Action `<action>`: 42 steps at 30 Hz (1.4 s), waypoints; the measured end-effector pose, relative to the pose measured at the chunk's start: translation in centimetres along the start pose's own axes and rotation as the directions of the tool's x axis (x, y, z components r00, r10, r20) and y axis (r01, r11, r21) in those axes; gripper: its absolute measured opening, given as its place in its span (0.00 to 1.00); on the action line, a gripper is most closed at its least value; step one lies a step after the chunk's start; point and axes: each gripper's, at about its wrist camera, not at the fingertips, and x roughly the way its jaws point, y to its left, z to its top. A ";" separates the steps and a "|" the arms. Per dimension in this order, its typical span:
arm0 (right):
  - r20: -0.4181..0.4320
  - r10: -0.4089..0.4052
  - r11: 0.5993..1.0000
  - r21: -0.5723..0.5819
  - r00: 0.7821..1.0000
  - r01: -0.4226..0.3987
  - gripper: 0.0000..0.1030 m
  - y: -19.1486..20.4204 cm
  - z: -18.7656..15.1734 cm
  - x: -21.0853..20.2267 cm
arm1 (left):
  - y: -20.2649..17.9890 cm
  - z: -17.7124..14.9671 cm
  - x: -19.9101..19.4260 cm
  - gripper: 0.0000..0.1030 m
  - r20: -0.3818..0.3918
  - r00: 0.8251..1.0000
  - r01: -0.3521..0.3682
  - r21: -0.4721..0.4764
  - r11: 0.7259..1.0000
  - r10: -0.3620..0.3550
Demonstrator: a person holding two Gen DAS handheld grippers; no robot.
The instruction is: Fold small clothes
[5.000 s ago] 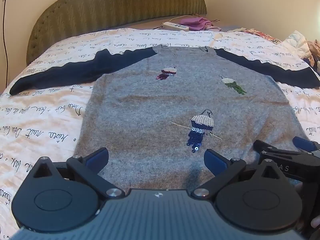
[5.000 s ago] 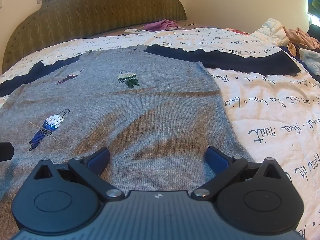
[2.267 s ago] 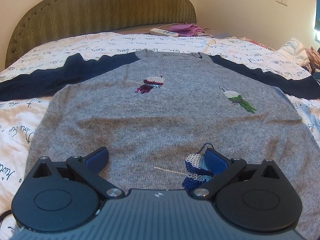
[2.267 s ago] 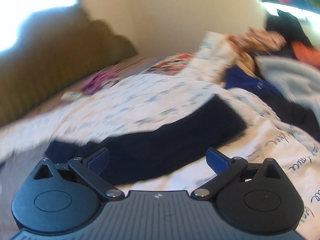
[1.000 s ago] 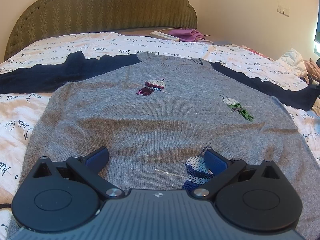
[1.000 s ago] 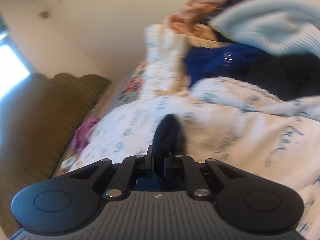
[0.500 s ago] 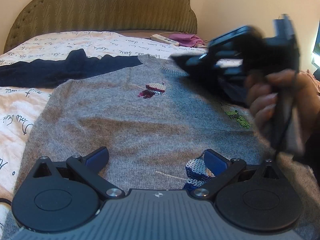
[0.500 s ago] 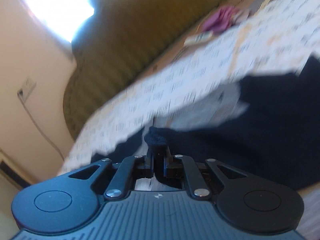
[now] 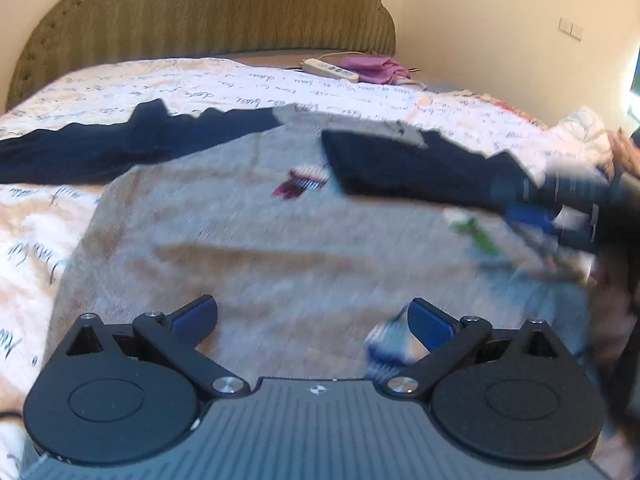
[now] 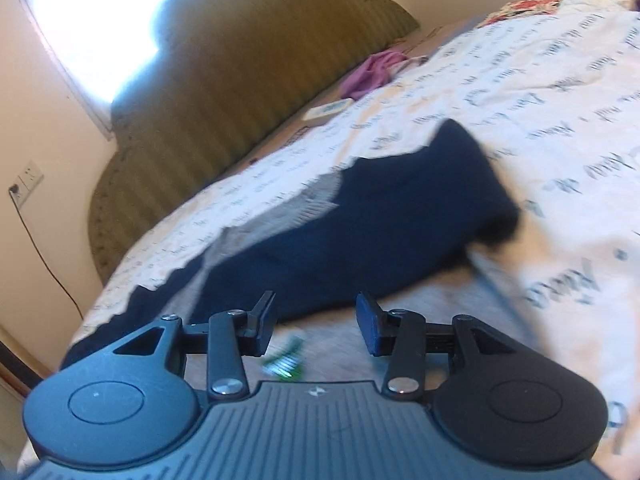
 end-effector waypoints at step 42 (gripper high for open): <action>0.025 0.061 0.996 0.059 0.998 -0.062 0.51 -2.1 -0.9 0.4 | 5.8 8.5 6.6 0.27 -0.057 0.978 -0.202 -0.025 0.979 0.200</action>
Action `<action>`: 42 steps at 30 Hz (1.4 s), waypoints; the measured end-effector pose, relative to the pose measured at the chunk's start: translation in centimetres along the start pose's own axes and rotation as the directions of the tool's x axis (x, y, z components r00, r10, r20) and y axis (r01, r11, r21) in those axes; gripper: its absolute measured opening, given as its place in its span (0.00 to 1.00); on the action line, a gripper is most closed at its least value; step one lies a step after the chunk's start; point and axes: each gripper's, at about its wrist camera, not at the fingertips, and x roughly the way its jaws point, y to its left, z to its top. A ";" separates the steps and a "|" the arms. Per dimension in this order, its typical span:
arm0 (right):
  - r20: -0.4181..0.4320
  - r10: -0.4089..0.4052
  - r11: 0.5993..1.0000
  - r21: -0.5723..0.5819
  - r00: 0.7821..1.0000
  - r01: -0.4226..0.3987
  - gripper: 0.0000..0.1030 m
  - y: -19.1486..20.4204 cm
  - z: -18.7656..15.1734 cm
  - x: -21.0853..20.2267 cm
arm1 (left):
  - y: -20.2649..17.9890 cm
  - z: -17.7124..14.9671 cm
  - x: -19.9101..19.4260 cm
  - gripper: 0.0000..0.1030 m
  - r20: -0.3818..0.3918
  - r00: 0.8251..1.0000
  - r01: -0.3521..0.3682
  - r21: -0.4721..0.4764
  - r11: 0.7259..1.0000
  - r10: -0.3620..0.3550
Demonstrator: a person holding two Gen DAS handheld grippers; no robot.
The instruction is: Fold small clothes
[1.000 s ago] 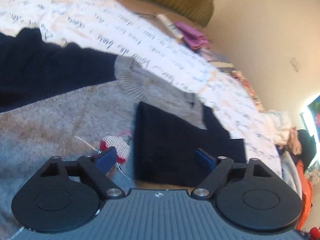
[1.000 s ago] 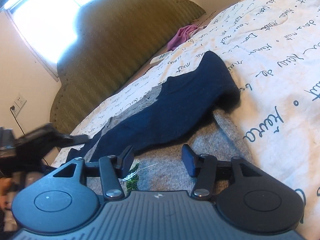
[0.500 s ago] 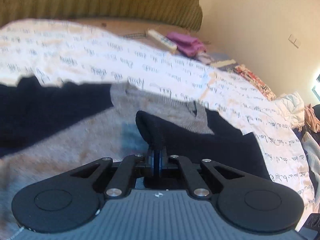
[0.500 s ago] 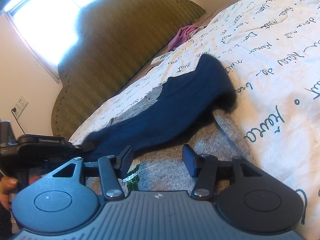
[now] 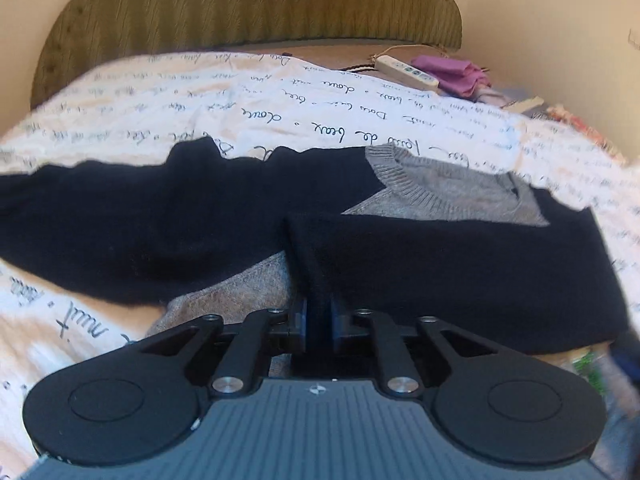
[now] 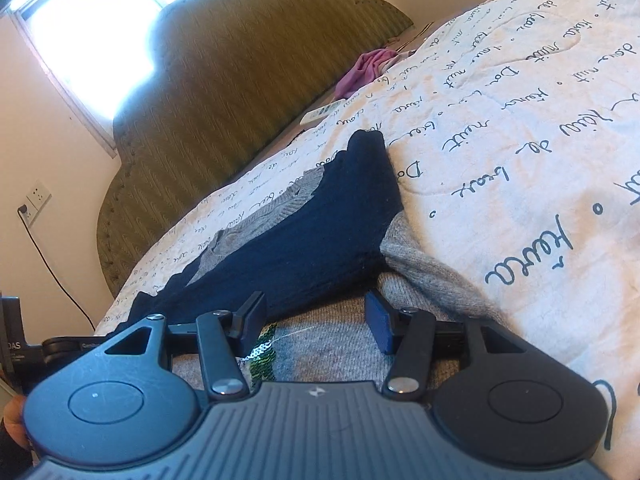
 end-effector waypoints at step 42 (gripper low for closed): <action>-0.011 -0.256 0.870 -0.438 0.967 0.226 0.74 3.3 6.6 11.5 | 32.4 -0.3 -4.4 0.85 0.168 0.953 0.021 -0.867 0.498 0.252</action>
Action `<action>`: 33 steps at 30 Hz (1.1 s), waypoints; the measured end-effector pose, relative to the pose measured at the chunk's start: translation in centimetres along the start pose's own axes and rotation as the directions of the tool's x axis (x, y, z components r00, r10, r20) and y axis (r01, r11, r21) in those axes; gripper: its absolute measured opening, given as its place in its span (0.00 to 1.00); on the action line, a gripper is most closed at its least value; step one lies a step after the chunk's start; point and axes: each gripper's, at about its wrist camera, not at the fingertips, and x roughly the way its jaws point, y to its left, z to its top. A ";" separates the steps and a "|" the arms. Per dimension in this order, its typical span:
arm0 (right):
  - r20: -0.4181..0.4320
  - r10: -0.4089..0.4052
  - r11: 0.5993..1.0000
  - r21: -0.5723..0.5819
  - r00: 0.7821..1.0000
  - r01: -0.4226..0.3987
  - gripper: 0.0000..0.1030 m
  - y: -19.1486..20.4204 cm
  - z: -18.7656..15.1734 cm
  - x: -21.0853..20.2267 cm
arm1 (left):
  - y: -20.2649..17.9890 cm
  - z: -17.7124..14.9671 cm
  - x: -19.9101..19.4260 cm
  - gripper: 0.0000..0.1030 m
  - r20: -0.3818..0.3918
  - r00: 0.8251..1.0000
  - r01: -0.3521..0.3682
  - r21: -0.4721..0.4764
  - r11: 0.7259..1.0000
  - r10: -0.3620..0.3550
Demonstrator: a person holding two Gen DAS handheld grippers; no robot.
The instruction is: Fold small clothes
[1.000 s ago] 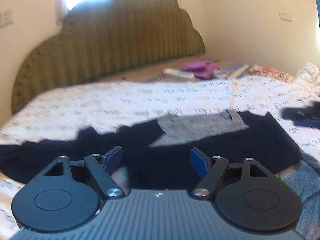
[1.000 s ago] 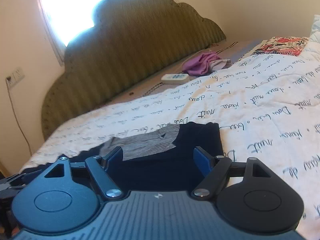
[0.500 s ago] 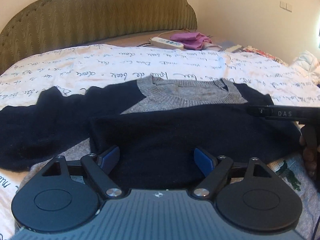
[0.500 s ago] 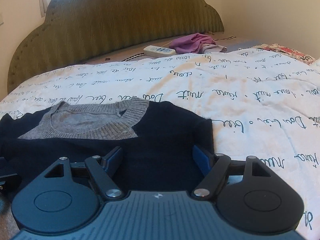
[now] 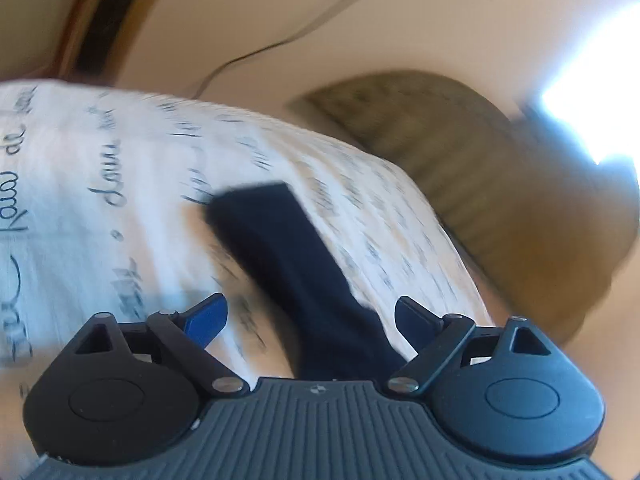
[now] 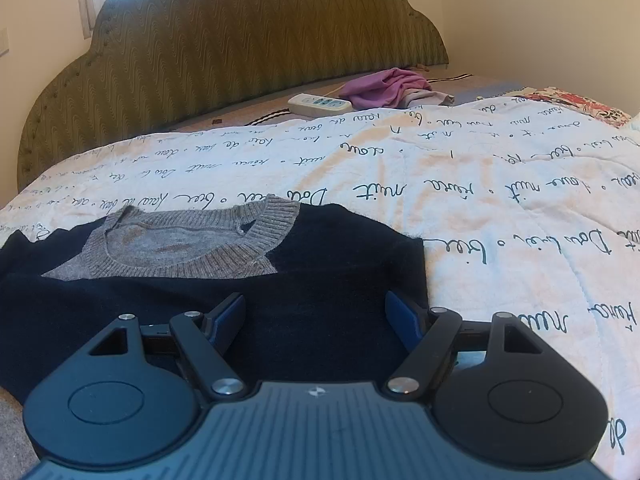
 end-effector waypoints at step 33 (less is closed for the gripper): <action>0.013 0.036 0.998 0.052 0.999 -0.037 0.74 -0.8 0.0 -0.3 | -15.2 -33.4 -7.3 0.44 -0.516 0.828 0.551 0.672 0.495 -0.221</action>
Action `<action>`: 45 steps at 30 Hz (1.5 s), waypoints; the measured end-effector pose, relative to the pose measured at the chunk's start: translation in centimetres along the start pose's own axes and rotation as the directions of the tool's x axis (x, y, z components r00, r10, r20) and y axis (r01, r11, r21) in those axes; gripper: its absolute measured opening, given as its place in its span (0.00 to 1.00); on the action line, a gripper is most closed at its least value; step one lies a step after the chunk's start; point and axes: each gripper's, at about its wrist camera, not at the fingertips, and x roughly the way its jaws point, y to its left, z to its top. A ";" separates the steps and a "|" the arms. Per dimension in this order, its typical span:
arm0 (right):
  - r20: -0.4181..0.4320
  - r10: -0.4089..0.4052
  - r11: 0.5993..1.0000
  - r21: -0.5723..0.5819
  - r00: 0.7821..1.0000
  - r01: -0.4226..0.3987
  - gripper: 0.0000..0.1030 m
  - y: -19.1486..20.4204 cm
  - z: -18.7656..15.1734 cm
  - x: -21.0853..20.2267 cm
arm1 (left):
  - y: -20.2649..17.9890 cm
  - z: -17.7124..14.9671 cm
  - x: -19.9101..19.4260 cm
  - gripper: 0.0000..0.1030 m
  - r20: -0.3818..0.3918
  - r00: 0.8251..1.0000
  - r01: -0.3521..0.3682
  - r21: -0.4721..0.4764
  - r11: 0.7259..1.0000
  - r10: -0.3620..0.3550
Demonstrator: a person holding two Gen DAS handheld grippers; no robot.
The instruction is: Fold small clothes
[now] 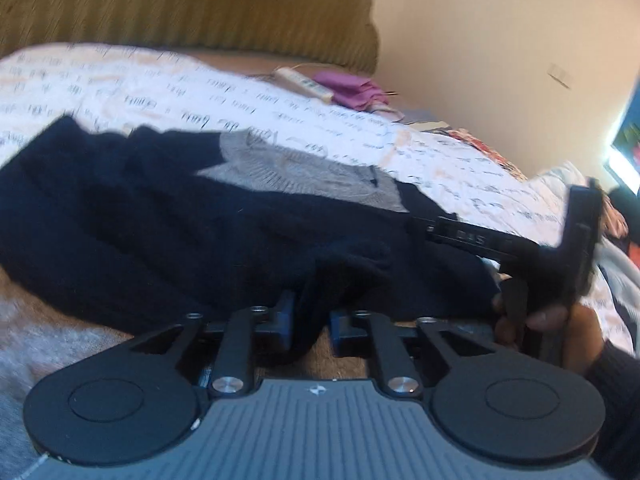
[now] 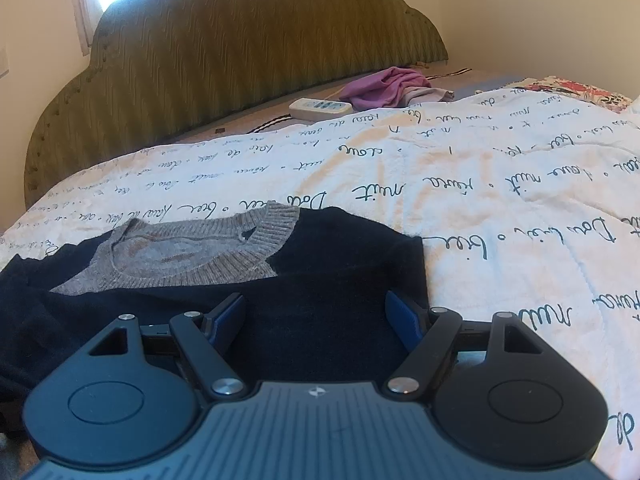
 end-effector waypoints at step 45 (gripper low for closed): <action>-0.324 0.393 0.906 0.298 0.861 -0.302 0.17 7.5 0.0 -0.6 | 7.3 -2.9 -5.4 1.00 0.136 0.984 -0.086 -0.193 0.978 0.113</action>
